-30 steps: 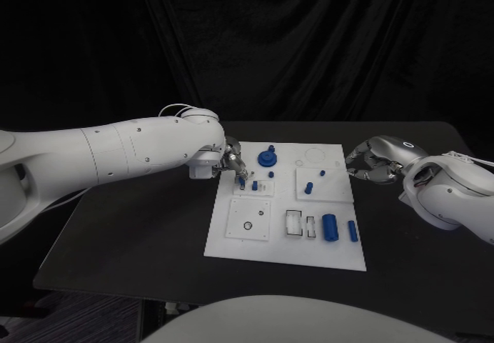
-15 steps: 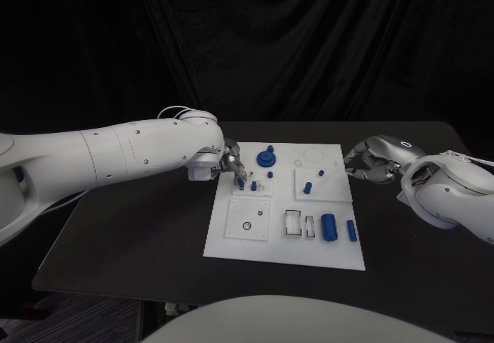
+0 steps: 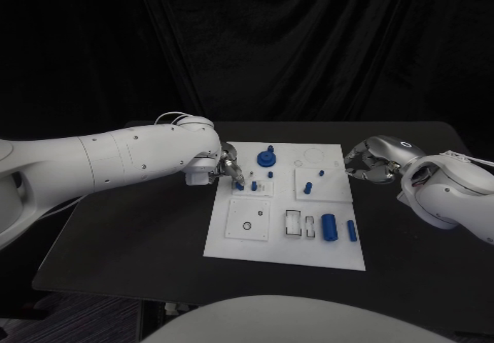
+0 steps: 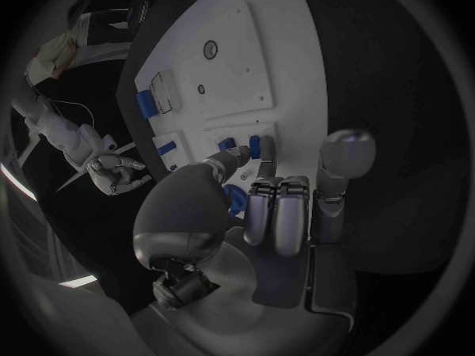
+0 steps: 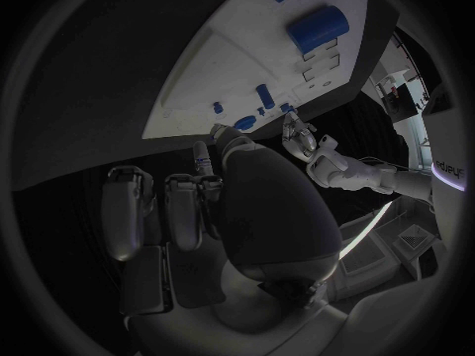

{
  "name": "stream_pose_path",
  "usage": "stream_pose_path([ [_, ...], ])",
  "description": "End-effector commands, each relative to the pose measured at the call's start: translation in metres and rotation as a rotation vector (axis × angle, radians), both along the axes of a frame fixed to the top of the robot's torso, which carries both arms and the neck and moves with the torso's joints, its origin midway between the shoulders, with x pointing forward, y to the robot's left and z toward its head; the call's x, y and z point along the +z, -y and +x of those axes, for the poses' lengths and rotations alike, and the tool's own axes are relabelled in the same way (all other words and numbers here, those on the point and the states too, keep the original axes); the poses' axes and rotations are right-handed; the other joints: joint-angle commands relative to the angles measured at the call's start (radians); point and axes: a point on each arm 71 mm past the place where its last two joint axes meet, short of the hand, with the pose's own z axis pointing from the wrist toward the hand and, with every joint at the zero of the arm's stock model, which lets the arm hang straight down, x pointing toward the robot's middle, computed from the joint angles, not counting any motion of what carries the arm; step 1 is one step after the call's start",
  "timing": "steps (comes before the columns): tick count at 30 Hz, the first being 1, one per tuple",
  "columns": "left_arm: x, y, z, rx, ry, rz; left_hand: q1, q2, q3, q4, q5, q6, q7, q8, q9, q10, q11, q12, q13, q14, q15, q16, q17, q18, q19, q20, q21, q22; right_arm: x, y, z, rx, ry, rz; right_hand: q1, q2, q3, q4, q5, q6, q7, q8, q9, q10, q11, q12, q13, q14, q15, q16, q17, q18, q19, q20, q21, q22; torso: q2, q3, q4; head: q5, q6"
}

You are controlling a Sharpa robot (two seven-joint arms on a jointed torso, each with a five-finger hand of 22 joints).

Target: Assemble the parts on the task board

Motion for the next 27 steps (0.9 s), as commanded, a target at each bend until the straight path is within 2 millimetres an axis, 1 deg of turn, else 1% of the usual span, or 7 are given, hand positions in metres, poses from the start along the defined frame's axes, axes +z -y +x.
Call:
stream_pose_path([
  [1,-0.0043,0.0021,-0.0025,-0.007,0.003,-0.022,-0.007,0.000,0.000,0.005,-0.001,0.006,0.003,-0.005,-0.001,0.105,-0.004,0.000,0.263,0.106,-0.007,-0.001,0.263,0.012,0.072,-0.004,-0.003,-0.001,-0.0022,0.0012,-0.0006,-0.011,-0.010,-0.010,0.007,0.006,0.006,0.002,0.006,0.002,-0.001,-0.003,-0.001,0.021,0.008,-0.005,0.126,0.073,0.004,-0.003,0.106,0.014,0.036,0.007,-0.006,0.204,0.000,-0.0002,0.0018,0.000,0.000],
  [6,-0.0075,0.0010,-0.0039,-0.005,-0.001,-0.026,-0.007,0.000,0.000,0.005,-0.001,0.006,0.003,-0.005,-0.001,0.105,-0.004,0.000,0.263,0.106,-0.007,-0.001,0.263,0.014,0.071,-0.004,-0.014,-0.014,-0.0026,0.0018,-0.0010,-0.012,-0.012,-0.010,0.007,0.006,0.006,0.002,0.006,0.002,-0.001,-0.003,-0.001,0.021,0.008,-0.005,0.126,0.073,0.004,-0.003,0.106,0.014,0.036,0.007,-0.006,0.204,0.001,-0.0005,0.0004,0.002,0.000],
  [15,-0.0089,0.0023,-0.0047,-0.008,0.007,-0.043,-0.004,0.002,0.002,0.003,0.001,0.005,0.002,-0.005,0.000,0.105,-0.004,0.000,0.263,0.106,-0.007,-0.001,0.263,0.016,0.070,-0.004,-0.028,-0.031,-0.0029,0.0021,-0.0011,-0.013,-0.013,-0.011,0.007,0.006,0.007,0.001,0.007,0.003,-0.001,-0.003,-0.001,0.021,0.008,-0.005,0.126,0.073,0.004,-0.004,0.105,0.014,0.035,0.007,-0.007,0.204,0.000,-0.0005,0.0024,0.000,0.000],
  [18,-0.0087,0.0029,-0.0047,-0.007,0.014,-0.050,-0.001,0.004,0.004,0.002,0.002,0.005,0.002,-0.005,0.001,0.105,-0.004,0.000,0.263,0.106,-0.007,-0.001,0.263,0.017,0.070,-0.004,-0.034,-0.039,-0.0030,0.0021,-0.0011,-0.014,-0.014,-0.011,0.007,0.006,0.007,0.001,0.007,0.003,-0.001,-0.003,-0.001,0.021,0.008,-0.005,0.126,0.073,0.004,-0.004,0.105,0.014,0.035,0.007,-0.007,0.204,0.001,0.0003,0.0001,0.001,0.000],
  [19,-0.0086,0.0029,-0.0048,-0.007,0.017,-0.053,0.001,0.004,0.004,0.001,0.004,0.005,0.002,-0.005,0.002,0.105,-0.004,0.000,0.263,0.106,-0.007,-0.001,0.263,0.017,0.070,-0.004,-0.036,-0.040,-0.0030,0.0022,-0.0011,-0.014,-0.014,-0.011,0.007,0.006,0.007,0.001,0.007,0.003,-0.001,-0.003,-0.001,0.021,0.008,-0.005,0.126,0.073,0.004,-0.004,0.105,0.014,0.035,0.007,-0.007,0.204,0.001,0.0003,0.0003,0.001,0.000],
  [24,-0.0078,0.0029,-0.0062,-0.002,0.030,-0.064,0.009,0.001,0.008,-0.006,0.017,0.007,0.001,-0.003,0.006,0.105,-0.005,0.000,0.263,0.106,-0.008,-0.001,0.263,0.016,0.071,-0.004,-0.034,-0.034,-0.0032,0.0031,-0.0013,-0.016,-0.015,-0.012,0.007,0.006,0.007,0.001,0.007,0.003,-0.001,-0.003,-0.001,0.021,0.008,-0.005,0.126,0.073,0.004,-0.004,0.105,0.014,0.035,0.007,-0.007,0.204,0.001,0.0000,-0.0002,0.001,0.000],
  [27,-0.0071,0.0027,-0.0075,0.003,0.038,-0.070,0.013,-0.001,0.013,-0.012,0.039,0.011,-0.001,0.000,0.011,0.105,-0.006,0.000,0.263,0.106,-0.009,-0.001,0.263,0.015,0.072,-0.005,-0.029,-0.028,-0.0032,0.0035,-0.0013,-0.017,-0.015,-0.013,0.007,0.006,0.007,0.001,0.007,0.003,-0.001,-0.003,-0.001,0.021,0.008,-0.005,0.126,0.073,0.004,-0.004,0.105,0.014,0.035,0.007,-0.007,0.204,0.001,0.0000,-0.0002,0.000,0.000],
])
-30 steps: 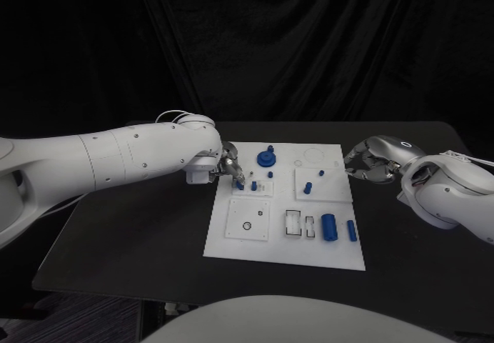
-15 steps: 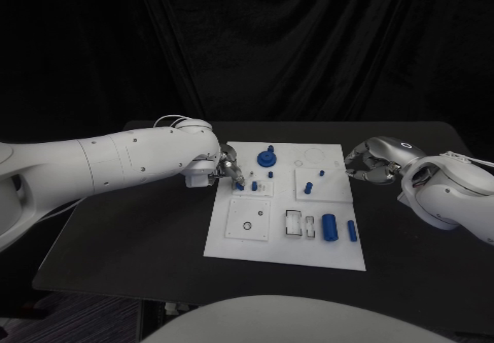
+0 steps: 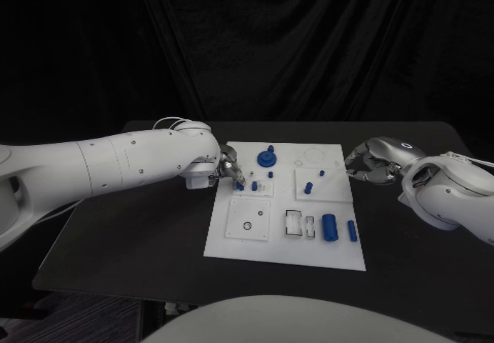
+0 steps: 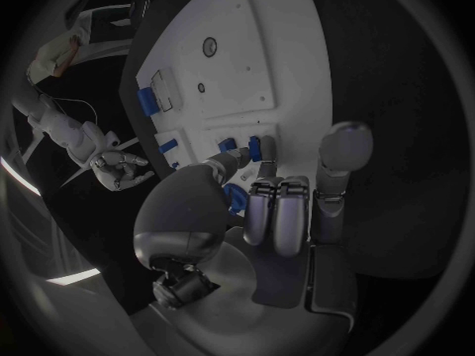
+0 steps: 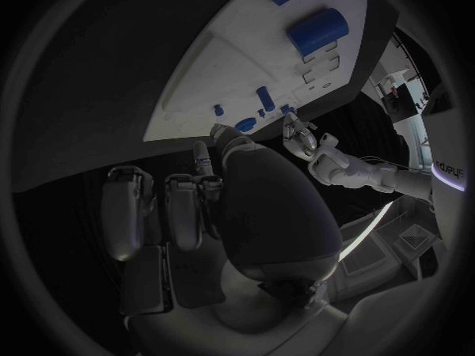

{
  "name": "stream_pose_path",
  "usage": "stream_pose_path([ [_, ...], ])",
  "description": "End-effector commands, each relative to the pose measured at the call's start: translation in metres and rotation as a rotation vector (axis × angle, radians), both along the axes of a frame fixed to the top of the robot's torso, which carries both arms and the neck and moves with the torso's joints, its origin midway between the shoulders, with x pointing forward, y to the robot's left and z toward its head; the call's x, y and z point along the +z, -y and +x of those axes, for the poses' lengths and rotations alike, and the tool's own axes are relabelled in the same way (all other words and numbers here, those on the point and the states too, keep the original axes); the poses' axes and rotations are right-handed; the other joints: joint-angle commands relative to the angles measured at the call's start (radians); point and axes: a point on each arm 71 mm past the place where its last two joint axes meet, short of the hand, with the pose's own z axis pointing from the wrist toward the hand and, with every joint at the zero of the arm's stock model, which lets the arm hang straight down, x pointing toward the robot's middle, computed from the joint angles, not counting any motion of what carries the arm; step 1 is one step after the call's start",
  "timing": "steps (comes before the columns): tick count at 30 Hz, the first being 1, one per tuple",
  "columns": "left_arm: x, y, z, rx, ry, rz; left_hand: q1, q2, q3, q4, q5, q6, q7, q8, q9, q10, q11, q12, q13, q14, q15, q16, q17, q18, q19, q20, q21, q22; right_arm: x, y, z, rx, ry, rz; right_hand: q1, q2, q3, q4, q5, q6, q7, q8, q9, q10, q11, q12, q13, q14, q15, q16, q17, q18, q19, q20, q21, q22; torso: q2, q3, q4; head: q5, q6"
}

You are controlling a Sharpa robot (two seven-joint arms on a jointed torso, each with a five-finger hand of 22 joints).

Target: Assemble the parts on the task board

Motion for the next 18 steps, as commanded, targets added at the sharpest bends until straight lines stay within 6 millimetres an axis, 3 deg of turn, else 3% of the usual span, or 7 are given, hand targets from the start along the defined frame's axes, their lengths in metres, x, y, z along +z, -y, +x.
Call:
stream_pose_path([
  [1,-0.0013,0.0043,-0.0035,-0.006,0.015,-0.031,0.012,-0.001,0.005,-0.004,0.014,0.012,-0.001,0.001,0.002,0.105,-0.007,0.000,0.263,0.106,-0.009,-0.001,0.263,0.015,0.072,-0.005,0.005,0.007,-0.0016,0.0016,-0.0005,-0.014,-0.008,-0.009,0.007,0.006,0.007,0.001,0.007,0.003,-0.001,-0.003,-0.001,0.021,0.008,-0.005,0.126,0.073,0.004,-0.004,0.105,0.014,0.035,0.007,-0.007,0.204,0.000,0.0003,0.0000,-0.002,0.000],
  [18,0.0031,-0.0007,-0.0057,0.021,0.075,-0.079,0.016,-0.007,0.016,-0.010,0.040,0.034,-0.009,0.018,0.017,0.105,-0.013,0.000,0.263,0.106,-0.014,-0.001,0.263,0.014,0.073,-0.009,0.017,0.018,-0.0028,0.0032,-0.0008,-0.018,-0.011,-0.011,0.008,0.006,0.009,0.000,0.007,0.003,-0.001,-0.003,-0.001,0.020,0.008,-0.006,0.124,0.073,0.004,-0.004,0.104,0.014,0.035,0.007,-0.007,0.204,-0.002,0.0001,0.0007,-0.006,0.000],
])
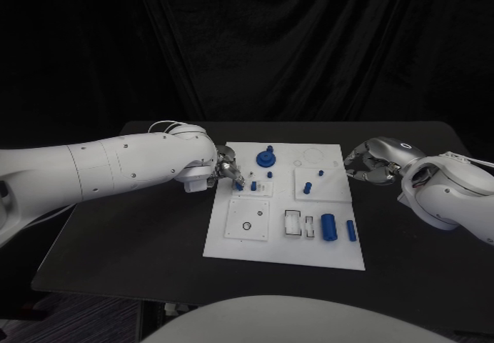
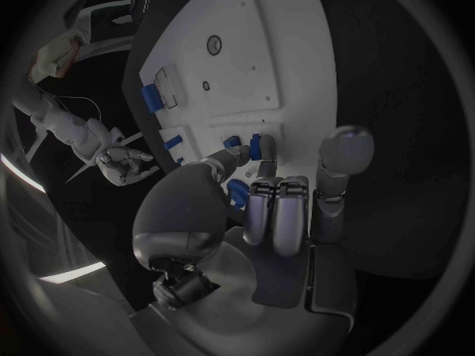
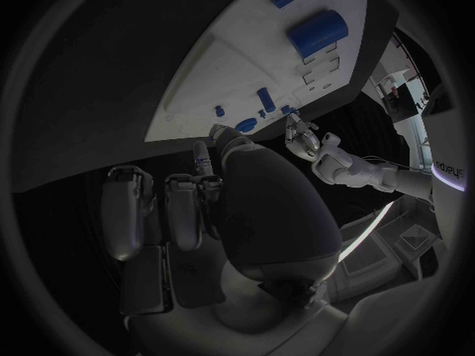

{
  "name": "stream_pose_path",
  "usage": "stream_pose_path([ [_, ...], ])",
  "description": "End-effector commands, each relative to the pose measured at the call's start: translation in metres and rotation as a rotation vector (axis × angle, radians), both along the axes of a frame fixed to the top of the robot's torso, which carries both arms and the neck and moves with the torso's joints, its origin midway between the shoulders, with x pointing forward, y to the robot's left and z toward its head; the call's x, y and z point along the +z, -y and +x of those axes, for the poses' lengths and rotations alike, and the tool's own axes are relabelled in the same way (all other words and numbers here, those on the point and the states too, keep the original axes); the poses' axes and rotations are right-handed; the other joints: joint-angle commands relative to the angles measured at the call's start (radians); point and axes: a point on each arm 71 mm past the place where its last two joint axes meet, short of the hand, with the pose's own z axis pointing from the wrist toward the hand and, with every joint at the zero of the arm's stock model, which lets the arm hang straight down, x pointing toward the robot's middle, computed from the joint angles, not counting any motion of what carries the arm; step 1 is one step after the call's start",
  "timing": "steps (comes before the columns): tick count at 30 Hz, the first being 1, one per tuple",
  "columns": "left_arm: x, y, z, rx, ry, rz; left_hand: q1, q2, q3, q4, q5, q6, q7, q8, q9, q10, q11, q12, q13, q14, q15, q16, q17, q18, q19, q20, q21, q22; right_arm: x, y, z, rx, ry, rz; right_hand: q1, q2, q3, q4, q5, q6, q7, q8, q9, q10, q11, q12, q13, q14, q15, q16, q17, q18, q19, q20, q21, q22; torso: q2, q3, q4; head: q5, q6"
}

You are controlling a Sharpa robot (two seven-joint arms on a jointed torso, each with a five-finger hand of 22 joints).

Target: Assemble the parts on the task board

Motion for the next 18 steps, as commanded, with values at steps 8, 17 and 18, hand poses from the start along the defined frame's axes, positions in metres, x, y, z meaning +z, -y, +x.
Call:
stream_pose_path([
  [8,0.0029,0.0013,0.0022,0.009,0.057,-0.058,0.003,0.002,0.004,0.010,-0.019,0.004,-0.003,0.008,0.009,0.105,-0.006,-0.001,0.263,0.106,-0.007,-0.001,0.263,0.015,0.072,-0.010,-0.008,-0.017,-0.0019,0.0014,-0.0004,-0.014,-0.008,-0.009,0.004,0.002,0.006,0.002,0.003,0.003,0.000,-0.003,-0.001,0.019,0.008,-0.007,0.123,0.073,0.004,-0.006,0.102,0.015,0.034,0.008,-0.004,0.203,0.000,0.0000,-0.0006,0.003,0.000],
  [17,0.0035,0.0001,0.0038,0.020,0.093,-0.086,-0.003,0.006,-0.002,0.028,-0.061,-0.003,-0.001,0.008,0.015,0.105,-0.004,-0.001,0.263,0.106,-0.006,-0.001,0.263,0.021,0.070,-0.009,-0.046,-0.066,-0.0020,0.0017,-0.0011,-0.014,-0.009,-0.009,0.004,0.002,0.006,0.002,0.003,0.003,0.000,-0.003,-0.001,0.019,0.008,-0.007,0.123,0.073,0.004,-0.006,0.102,0.015,0.034,0.008,-0.004,0.203,0.003,0.0003,-0.0007,0.006,0.000],
  [18,0.0033,0.0000,0.0038,0.020,0.094,-0.087,-0.003,0.006,-0.002,0.029,-0.062,-0.003,-0.002,0.008,0.015,0.105,-0.004,-0.001,0.263,0.106,-0.006,-0.001,0.263,0.021,0.070,-0.009,-0.046,-0.066,-0.0020,0.0018,-0.0011,-0.014,-0.009,-0.009,0.004,0.002,0.006,0.002,0.003,0.003,0.000,-0.003,-0.001,0.019,0.008,-0.007,0.123,0.073,0.004,-0.006,0.102,0.015,0.034,0.008,-0.004,0.203,0.003,0.0004,-0.0007,0.006,0.000],
])
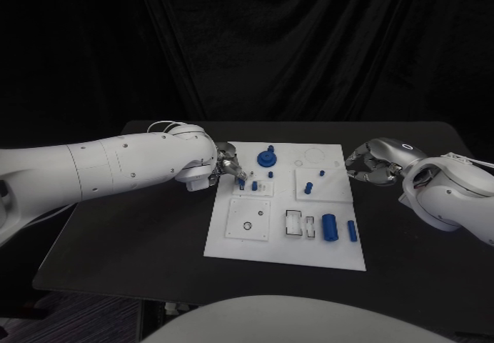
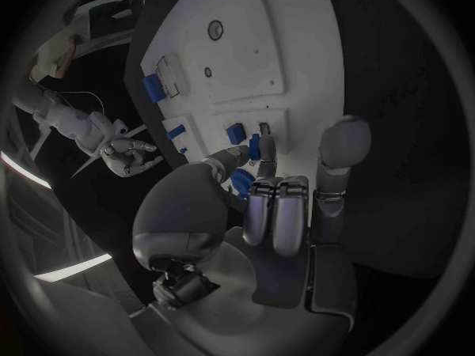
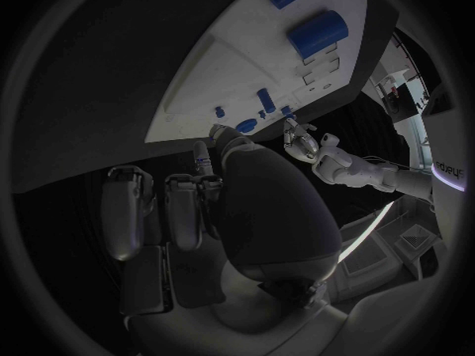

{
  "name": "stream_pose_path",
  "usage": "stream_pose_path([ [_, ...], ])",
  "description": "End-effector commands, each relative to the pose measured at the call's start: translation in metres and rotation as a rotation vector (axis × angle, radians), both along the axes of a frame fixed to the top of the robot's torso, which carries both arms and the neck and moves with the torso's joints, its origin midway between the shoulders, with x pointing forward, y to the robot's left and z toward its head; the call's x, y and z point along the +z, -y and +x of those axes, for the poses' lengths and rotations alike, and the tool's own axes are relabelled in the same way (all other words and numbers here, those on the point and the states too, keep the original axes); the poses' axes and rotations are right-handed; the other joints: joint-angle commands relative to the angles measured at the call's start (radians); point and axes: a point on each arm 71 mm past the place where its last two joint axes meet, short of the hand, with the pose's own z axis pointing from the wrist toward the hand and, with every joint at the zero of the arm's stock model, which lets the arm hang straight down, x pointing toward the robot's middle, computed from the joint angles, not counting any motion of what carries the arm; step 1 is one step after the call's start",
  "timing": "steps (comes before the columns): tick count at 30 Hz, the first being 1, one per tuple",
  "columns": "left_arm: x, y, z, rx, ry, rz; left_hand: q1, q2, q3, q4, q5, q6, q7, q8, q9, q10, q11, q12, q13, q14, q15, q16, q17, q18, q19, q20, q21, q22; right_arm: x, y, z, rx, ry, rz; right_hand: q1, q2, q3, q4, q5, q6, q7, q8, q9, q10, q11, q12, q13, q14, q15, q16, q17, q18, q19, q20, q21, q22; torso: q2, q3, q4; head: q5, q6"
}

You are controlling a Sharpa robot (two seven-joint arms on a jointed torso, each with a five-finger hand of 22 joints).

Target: Assemble the parts on the task board

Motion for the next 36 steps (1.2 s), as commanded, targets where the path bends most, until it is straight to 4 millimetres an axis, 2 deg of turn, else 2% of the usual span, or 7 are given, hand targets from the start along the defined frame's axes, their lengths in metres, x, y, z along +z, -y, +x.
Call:
stream_pose_path([
  [1,0.000,0.002,0.001,0.001,0.040,-0.044,-0.004,0.005,-0.001,0.005,-0.006,-0.003,-0.002,0.003,0.001,0.105,-0.004,0.000,0.263,0.106,-0.006,-0.001,0.263,0.021,0.074,-0.005,-0.005,-0.002,-0.002,0.002,-0.001,-0.015,-0.008,-0.009,0.004,0.002,0.006,0.002,0.003,0.003,0.000,-0.003,-0.001,0.019,0.008,-0.003,0.123,0.073,0.004,-0.006,0.102,0.015,0.034,0.008,-0.004,0.203,0.002,0.0005,0.0000,0.000,0.000],
  [13,-0.012,0.002,-0.005,0.006,0.026,-0.050,-0.006,0.006,-0.006,0.015,-0.021,-0.005,-0.001,0.002,0.002,0.105,-0.004,0.000,0.263,0.106,-0.006,-0.001,0.263,0.022,0.074,-0.005,-0.014,-0.013,-0.001,0.005,-0.002,-0.022,-0.011,-0.010,0.004,0.001,0.007,0.001,0.003,0.003,0.000,-0.003,-0.001,0.018,0.008,-0.004,0.122,0.072,0.005,-0.006,0.101,0.015,0.034,0.008,-0.004,0.203,0.002,0.0003,0.0016,-0.003,0.000],
  [19,-0.018,0.002,-0.008,0.007,0.013,-0.049,-0.006,0.006,-0.006,0.015,-0.022,-0.005,-0.001,0.003,0.003,0.105,-0.004,0.000,0.263,0.106,-0.006,-0.001,0.263,0.022,0.074,-0.004,-0.013,-0.013,-0.001,0.007,-0.003,-0.025,-0.012,-0.011,0.004,0.001,0.007,0.001,0.003,0.003,0.000,-0.003,-0.001,0.018,0.008,-0.004,0.122,0.072,0.005,-0.006,0.101,0.015,0.034,0.008,-0.004,0.203,0.000,0.0009,-0.0005,-0.002,0.000],
  [26,-0.020,0.000,-0.009,0.013,0.001,-0.041,-0.006,0.006,-0.006,0.015,-0.023,-0.005,-0.001,0.003,0.003,0.105,-0.004,0.000,0.263,0.106,-0.006,-0.001,0.263,0.022,0.074,-0.004,-0.011,-0.010,-0.001,0.007,-0.003,-0.027,-0.013,-0.011,0.003,0.001,0.007,0.001,0.004,0.003,0.000,-0.003,-0.001,0.018,0.008,-0.004,0.121,0.073,0.005,-0.006,0.102,0.015,0.034,0.008,-0.005,0.203,0.000,0.0011,0.0006,-0.005,0.000],
  [36,-0.022,-0.004,-0.011,0.019,-0.011,-0.029,-0.003,0.005,-0.006,0.014,-0.023,-0.004,-0.002,0.004,0.004,0.105,-0.005,0.000,0.263,0.106,-0.006,-0.001,0.263,0.022,0.074,-0.005,-0.010,-0.008,-0.001,0.007,-0.003,-0.025,-0.014,-0.012,0.003,0.001,0.007,0.001,0.004,0.003,0.000,-0.003,-0.001,0.018,0.008,-0.004,0.121,0.073,0.005,-0.006,0.102,0.015,0.034,0.008,-0.005,0.203,0.000,0.0006,-0.0010,0.000,0.000],
])
